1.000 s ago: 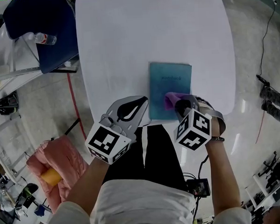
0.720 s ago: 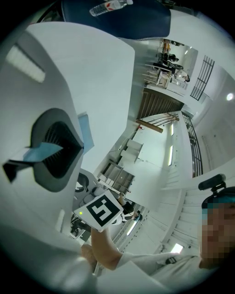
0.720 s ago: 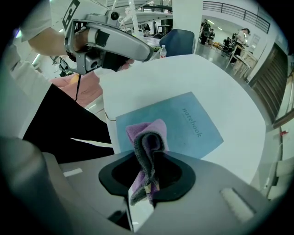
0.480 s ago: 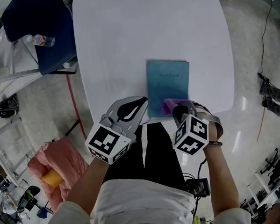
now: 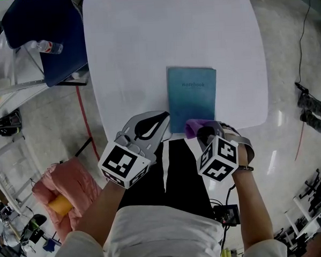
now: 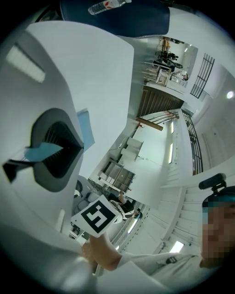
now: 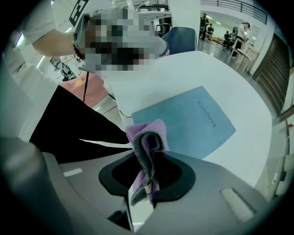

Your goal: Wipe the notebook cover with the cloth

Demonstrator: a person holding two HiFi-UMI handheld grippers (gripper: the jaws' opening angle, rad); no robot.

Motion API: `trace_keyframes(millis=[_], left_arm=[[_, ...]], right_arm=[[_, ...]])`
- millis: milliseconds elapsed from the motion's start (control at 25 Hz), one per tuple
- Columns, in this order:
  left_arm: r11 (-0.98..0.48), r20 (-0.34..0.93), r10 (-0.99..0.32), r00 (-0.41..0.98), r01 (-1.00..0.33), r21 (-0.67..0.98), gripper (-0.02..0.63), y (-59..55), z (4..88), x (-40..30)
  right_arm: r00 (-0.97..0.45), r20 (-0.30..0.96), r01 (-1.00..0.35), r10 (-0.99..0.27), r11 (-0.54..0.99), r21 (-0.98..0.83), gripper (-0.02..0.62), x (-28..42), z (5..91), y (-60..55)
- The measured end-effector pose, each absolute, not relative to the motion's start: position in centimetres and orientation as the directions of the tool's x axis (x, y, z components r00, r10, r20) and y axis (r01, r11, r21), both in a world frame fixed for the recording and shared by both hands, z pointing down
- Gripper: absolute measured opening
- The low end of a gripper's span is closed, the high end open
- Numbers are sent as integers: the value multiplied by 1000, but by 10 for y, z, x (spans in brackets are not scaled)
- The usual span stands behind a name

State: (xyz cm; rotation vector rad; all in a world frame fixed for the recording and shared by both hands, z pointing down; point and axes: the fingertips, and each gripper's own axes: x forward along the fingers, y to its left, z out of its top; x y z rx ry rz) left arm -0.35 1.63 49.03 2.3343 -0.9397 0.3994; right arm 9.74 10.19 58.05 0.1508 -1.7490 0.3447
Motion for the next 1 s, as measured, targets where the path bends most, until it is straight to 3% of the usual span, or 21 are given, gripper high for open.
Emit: trace_keyframes(millis=[1000], left_arm=[[-593, 466, -522, 714, -697, 404, -2, 30, 482, -6]], right_arm=[[-226, 966, -314, 128, 929, -197, 106, 94, 580, 120]])
